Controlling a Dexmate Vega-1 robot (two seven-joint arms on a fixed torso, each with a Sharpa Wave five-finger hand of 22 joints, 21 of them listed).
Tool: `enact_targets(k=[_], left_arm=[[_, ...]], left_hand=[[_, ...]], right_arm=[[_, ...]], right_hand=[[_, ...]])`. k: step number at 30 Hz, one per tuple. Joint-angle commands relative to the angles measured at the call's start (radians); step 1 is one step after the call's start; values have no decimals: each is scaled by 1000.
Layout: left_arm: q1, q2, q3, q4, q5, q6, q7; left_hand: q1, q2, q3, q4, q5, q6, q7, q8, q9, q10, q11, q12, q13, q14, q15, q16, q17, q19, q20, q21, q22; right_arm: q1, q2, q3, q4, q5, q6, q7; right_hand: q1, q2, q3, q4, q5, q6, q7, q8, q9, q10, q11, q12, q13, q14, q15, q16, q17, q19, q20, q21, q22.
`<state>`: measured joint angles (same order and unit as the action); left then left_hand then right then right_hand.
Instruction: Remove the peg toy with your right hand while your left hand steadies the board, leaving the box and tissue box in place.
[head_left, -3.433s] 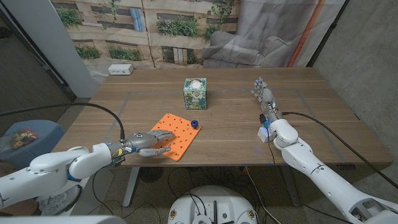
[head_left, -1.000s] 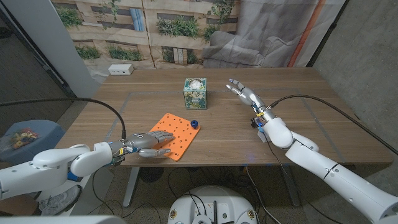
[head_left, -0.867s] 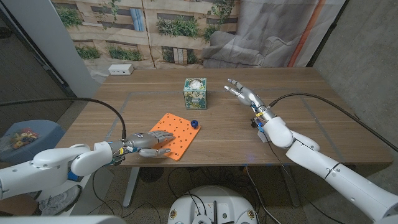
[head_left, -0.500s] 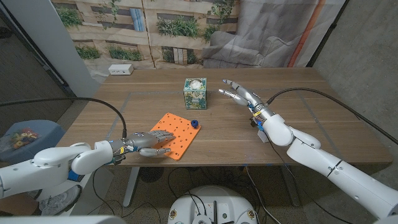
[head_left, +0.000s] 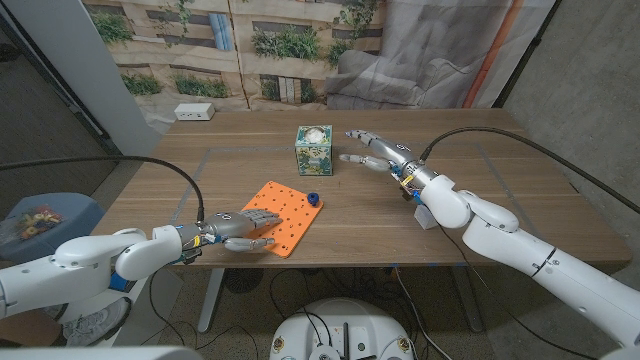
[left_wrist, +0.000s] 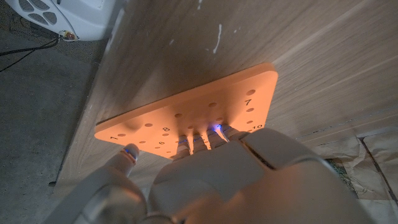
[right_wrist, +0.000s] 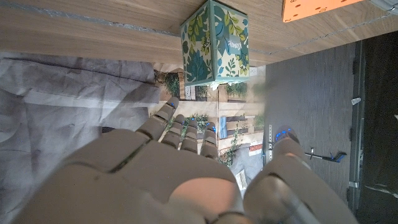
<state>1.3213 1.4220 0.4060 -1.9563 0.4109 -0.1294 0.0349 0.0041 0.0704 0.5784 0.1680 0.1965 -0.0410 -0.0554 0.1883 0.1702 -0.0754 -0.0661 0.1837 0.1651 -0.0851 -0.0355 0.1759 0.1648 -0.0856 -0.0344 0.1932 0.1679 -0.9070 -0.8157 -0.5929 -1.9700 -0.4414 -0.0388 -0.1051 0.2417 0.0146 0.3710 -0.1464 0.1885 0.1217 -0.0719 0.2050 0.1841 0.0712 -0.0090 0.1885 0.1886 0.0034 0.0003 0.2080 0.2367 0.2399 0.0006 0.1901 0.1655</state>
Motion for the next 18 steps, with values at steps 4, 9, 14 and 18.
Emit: enact_targets(k=[4,9,14,18], left_arm=[[4,15,5,-10,-8,11,7],[2,14,8,-11,-10,7,9],[0,16,11,-9,-7,2,9],[0,16,12,-7,-5,4,13]], left_hand=[[9,105,7,-5,9,7,-2,2,2,11,-1,5,6,3,-34,5,3,2,-103,7,3],[10,106,9,-5,9,8,-1,2,3,15,0,6,6,4,-34,5,3,3,-103,6,3],[10,106,11,-5,9,9,-1,2,3,17,0,6,6,4,-33,4,3,4,-102,6,3],[10,106,13,-5,9,10,-1,2,3,19,4,6,6,4,-33,3,4,4,-102,5,3]], right_arm=[[67,-32,-49,-111,-118,-145,237],[76,-37,-60,-137,-130,-177,296],[85,-39,-75,-158,-162,-199,334],[89,-36,-83,-171,-182,-215,355]], right_hand=[[84,-7,26,-30,-1,-24,-12,3,7,-64,-6,-10,7,-68,19,-15,-3,-38,1,-12,3],[109,-6,35,-30,5,-44,-16,-2,9,-104,4,-13,8,-104,34,-19,-4,-65,6,-14,3],[121,-7,38,-30,9,-54,-19,-3,10,-121,7,-11,9,-118,47,-19,-4,-76,18,-14,3],[138,-14,42,-30,13,-74,-35,-6,11,-88,-14,7,10,-95,40,-3,-4,-68,21,-6,3]])
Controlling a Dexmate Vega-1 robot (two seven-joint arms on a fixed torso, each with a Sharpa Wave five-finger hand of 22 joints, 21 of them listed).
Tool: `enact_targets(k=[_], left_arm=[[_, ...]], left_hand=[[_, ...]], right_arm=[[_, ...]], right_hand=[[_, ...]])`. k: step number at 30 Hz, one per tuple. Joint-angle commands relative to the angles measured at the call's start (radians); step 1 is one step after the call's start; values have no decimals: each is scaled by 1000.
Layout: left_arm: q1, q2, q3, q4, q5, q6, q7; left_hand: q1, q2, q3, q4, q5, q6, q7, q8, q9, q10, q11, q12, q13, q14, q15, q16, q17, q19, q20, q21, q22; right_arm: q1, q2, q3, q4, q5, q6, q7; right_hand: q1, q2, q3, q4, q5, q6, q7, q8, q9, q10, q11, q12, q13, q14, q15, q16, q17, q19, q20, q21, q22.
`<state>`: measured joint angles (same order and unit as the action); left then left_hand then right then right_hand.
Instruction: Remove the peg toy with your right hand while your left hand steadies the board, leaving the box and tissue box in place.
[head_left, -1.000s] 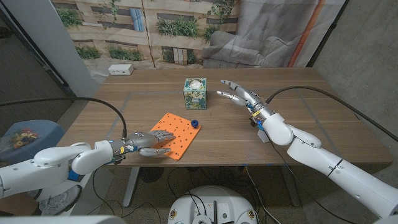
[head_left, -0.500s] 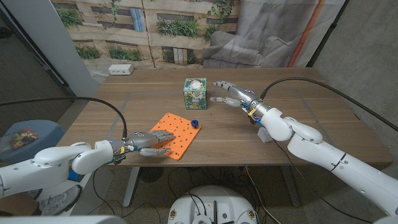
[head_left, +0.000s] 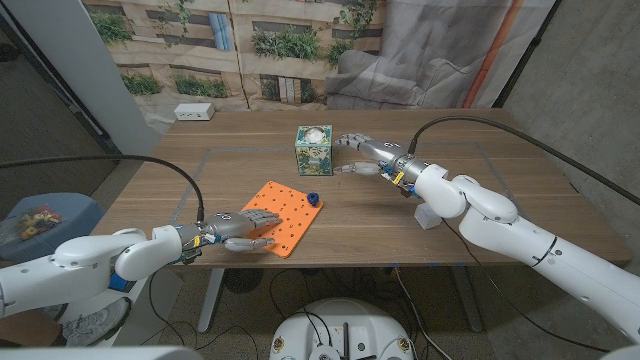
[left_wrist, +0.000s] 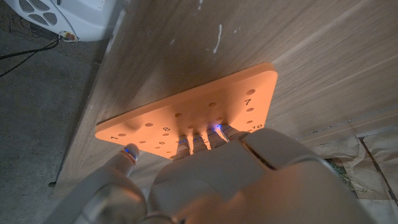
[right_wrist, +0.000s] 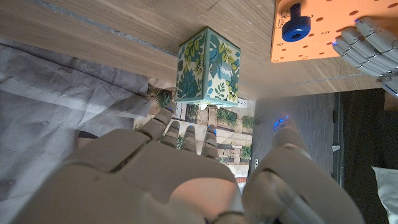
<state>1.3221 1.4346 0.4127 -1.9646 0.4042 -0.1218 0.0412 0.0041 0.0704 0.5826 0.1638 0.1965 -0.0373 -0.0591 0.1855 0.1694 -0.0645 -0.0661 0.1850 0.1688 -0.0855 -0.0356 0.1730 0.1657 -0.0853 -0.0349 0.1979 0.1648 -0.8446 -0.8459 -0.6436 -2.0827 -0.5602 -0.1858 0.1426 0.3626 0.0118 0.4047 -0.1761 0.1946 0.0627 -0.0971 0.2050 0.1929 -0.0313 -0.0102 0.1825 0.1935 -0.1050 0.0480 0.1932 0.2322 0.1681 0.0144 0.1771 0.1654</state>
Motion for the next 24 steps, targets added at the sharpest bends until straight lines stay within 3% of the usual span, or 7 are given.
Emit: enact_targets(k=[1,6,8,13,24], left_arm=[[-1,3,6,1,3,-3,8],[-2,0,9,3,11,-4,11],[-1,1,10,3,10,-3,14],[-6,-4,14,5,17,-7,10],[-11,-7,16,10,19,-16,5]], left_hand=[[11,106,9,-1,9,6,2,5,4,9,4,4,2,5,-32,6,3,4,-101,1,6],[11,107,11,-1,9,6,3,4,4,9,4,3,2,5,-32,6,3,4,-102,0,6],[11,107,12,-1,9,6,3,4,4,10,3,3,2,5,-31,6,3,4,-102,0,6],[12,107,14,-2,9,6,4,4,4,12,1,4,2,5,-30,5,3,4,-101,-1,6],[13,109,20,-3,9,7,5,3,4,13,-1,2,2,6,-31,5,2,6,-101,-1,6]], right_arm=[[31,-6,-37,-61,-69,-70,121],[57,2,-62,-73,-104,-83,184],[70,9,-75,-77,-123,-93,215],[88,30,-93,-72,-143,-108,260],[133,71,-146,-82,-241,-162,379]], right_hand=[[18,-11,8,0,7,-16,-11,-5,3,13,-12,13,6,13,-8,12,1,4,7,7,3],[26,-16,9,2,9,-30,-14,-7,4,-1,1,9,7,-3,4,10,2,-4,19,6,3],[31,-23,8,6,11,-36,-15,-3,5,20,9,20,10,35,-12,29,5,20,15,16,3],[27,-30,4,10,10,-44,-16,-3,6,52,1,33,14,52,-17,39,10,40,14,22,4],[23,-43,-2,12,11,-50,-12,-1,7,76,19,43,21,70,2,49,15,48,24,22,5]])
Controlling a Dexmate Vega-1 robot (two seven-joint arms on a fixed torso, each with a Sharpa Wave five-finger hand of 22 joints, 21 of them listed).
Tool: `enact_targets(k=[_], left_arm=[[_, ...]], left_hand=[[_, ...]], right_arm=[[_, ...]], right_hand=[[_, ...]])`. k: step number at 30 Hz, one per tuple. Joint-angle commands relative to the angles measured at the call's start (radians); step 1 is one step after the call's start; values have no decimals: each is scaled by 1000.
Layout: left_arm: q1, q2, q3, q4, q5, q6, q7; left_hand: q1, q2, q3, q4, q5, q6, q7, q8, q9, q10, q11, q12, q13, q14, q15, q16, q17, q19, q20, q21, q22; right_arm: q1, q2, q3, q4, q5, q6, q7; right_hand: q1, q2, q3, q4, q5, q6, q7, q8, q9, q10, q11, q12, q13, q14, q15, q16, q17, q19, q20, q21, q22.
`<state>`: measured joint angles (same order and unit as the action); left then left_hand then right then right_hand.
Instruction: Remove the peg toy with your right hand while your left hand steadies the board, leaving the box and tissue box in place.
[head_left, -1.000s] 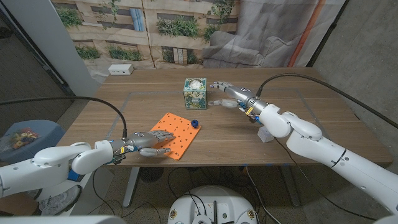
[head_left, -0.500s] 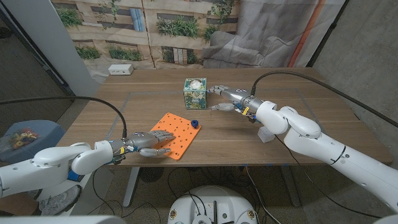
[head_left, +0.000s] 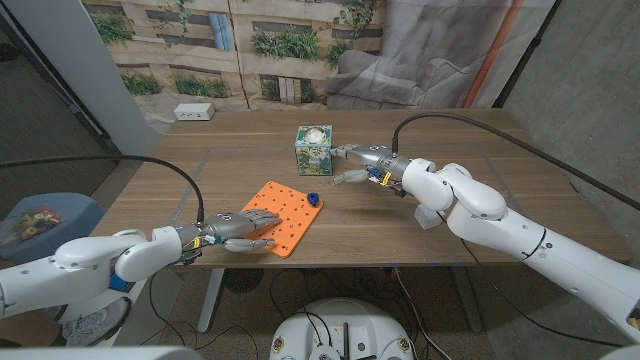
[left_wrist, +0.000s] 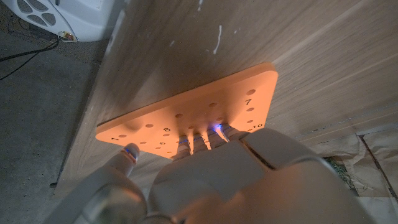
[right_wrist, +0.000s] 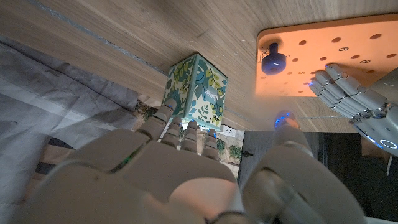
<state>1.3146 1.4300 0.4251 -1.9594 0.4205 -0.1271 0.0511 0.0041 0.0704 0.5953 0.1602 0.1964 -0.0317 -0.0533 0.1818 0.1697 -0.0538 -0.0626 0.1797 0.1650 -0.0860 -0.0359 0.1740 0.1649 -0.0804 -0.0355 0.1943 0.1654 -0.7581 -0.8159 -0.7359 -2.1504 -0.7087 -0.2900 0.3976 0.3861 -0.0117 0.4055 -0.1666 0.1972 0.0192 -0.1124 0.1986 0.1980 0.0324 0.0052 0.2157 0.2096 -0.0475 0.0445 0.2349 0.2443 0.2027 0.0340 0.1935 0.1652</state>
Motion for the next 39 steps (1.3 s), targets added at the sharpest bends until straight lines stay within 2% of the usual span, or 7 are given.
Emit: enact_targets(k=[1,14,17,19,32,39], left_arm=[[-5,-3,4,5,3,-10,-9],[-24,-26,10,13,18,-25,-26],[-19,-24,9,9,16,-23,-24],[-17,-23,9,7,15,-23,-27],[-27,-39,12,21,22,-35,-32],[-43,-56,17,36,28,-51,-42]], left_hand=[[13,109,7,1,9,1,-1,7,4,3,-5,8,6,7,-31,4,3,0,-100,2,6],[16,110,14,-1,9,3,0,7,4,4,-5,7,6,8,-32,3,3,2,-100,2,5],[16,110,15,-2,9,3,0,7,4,4,-4,6,6,8,-31,3,3,2,-100,1,5],[17,110,17,-2,9,4,0,7,4,4,-5,6,6,9,-31,3,3,2,-100,1,5],[20,111,23,-5,9,4,1,7,4,5,-3,5,6,9,-31,2,2,4,-99,1,5],[22,111,28,-7,9,5,1,6,4,7,-3,6,6,11,-31,2,2,6,-99,1,5]], right_arm=[[50,44,-58,-14,-98,-59,135],[92,104,-111,15,-176,-90,242],[92,113,-118,20,-193,-93,242],[93,120,-125,23,-211,-101,251],[92,158,-161,65,-287,-87,246],[85,175,-171,86,-322,-82,237]], right_hand=[[-2,-21,-4,3,8,-6,3,6,2,11,3,9,6,13,6,8,3,15,6,6,5],[2,-35,-7,0,9,6,3,14,3,1,12,6,10,17,14,10,6,28,17,8,5],[8,-43,-8,-2,9,16,4,21,5,9,9,9,14,38,3,19,9,53,-1,15,6],[10,-45,-7,-2,9,24,4,25,5,10,10,10,15,39,3,20,10,56,-3,15,6],[31,-52,-3,-7,11,63,-19,43,8,3,11,7,20,34,12,17,13,49,7,6,6],[51,-52,4,-11,14,76,-22,51,9,2,11,6,22,34,14,17,13,51,9,5,5]])
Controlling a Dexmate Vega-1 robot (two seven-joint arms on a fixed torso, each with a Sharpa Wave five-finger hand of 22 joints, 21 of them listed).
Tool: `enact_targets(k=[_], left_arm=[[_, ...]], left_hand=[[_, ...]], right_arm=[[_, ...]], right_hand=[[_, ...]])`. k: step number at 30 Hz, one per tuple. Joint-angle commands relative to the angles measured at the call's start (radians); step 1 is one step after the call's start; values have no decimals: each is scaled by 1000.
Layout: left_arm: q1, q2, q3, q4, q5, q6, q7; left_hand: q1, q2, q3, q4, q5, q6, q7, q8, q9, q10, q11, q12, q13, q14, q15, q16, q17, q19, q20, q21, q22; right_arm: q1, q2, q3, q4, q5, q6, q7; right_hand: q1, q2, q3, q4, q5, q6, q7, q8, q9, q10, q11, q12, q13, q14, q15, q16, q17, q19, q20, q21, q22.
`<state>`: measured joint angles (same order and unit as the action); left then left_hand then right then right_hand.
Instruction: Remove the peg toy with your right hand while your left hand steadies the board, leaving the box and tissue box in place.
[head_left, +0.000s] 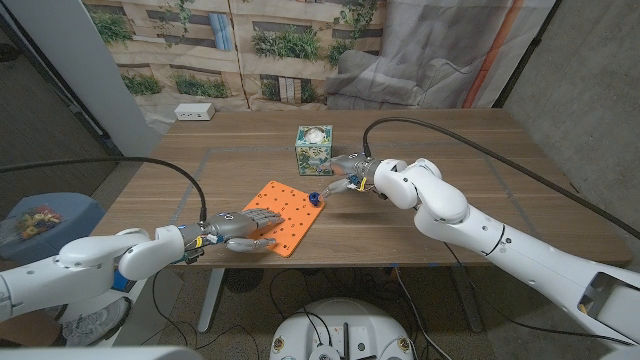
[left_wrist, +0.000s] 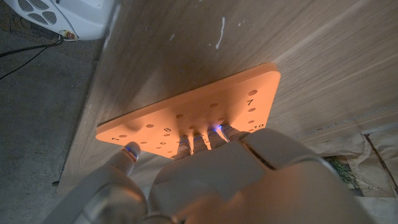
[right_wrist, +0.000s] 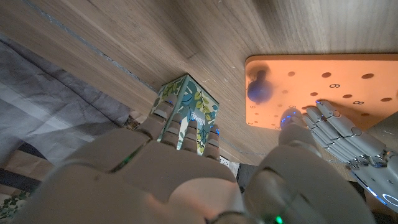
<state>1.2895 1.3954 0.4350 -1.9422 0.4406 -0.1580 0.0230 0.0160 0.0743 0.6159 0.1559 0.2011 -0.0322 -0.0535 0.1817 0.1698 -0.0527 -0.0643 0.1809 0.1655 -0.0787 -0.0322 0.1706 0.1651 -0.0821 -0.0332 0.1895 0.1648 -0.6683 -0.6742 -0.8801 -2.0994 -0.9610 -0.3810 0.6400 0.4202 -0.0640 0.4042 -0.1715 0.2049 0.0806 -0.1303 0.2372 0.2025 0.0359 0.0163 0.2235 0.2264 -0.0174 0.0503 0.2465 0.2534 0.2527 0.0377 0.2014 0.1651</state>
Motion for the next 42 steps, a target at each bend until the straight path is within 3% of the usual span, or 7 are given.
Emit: enact_targets(k=[1,19,28,42], left_arm=[[-19,-22,6,20,8,-21,-15],[-25,-32,8,40,9,-43,-20],[-31,-41,10,48,13,-48,-24],[-32,-43,9,50,12,-50,-31]], left_hand=[[10,107,7,-3,4,6,1,7,4,6,-2,4,6,4,-35,6,2,8,-101,6,6],[13,106,17,-6,3,9,0,7,4,8,-3,4,6,6,-36,6,1,13,-101,6,6],[15,106,22,-9,3,11,0,7,4,8,-3,3,6,7,-35,5,1,15,-101,6,6],[18,105,30,-13,2,12,1,7,4,10,-5,3,6,8,-35,5,1,18,-100,6,6]], right_arm=[[-6,38,-27,38,-73,8,-6],[-6,84,-56,98,-145,9,-4],[-7,103,-61,122,-156,5,-20],[-13,119,-67,153,-150,-7,-71]], right_hand=[[19,0,6,-6,6,15,-4,12,5,-2,-1,-2,5,4,8,6,4,1,5,-3,6],[82,-1,24,-11,11,63,-29,40,10,12,-8,3,11,19,7,10,6,26,2,0,5],[102,-9,27,-10,9,86,-28,55,14,19,-12,5,14,28,8,13,6,39,3,2,5],[151,-20,32,-7,2,165,-42,104,26,54,-29,14,20,62,-7,26,10,77,-5,6,5]])
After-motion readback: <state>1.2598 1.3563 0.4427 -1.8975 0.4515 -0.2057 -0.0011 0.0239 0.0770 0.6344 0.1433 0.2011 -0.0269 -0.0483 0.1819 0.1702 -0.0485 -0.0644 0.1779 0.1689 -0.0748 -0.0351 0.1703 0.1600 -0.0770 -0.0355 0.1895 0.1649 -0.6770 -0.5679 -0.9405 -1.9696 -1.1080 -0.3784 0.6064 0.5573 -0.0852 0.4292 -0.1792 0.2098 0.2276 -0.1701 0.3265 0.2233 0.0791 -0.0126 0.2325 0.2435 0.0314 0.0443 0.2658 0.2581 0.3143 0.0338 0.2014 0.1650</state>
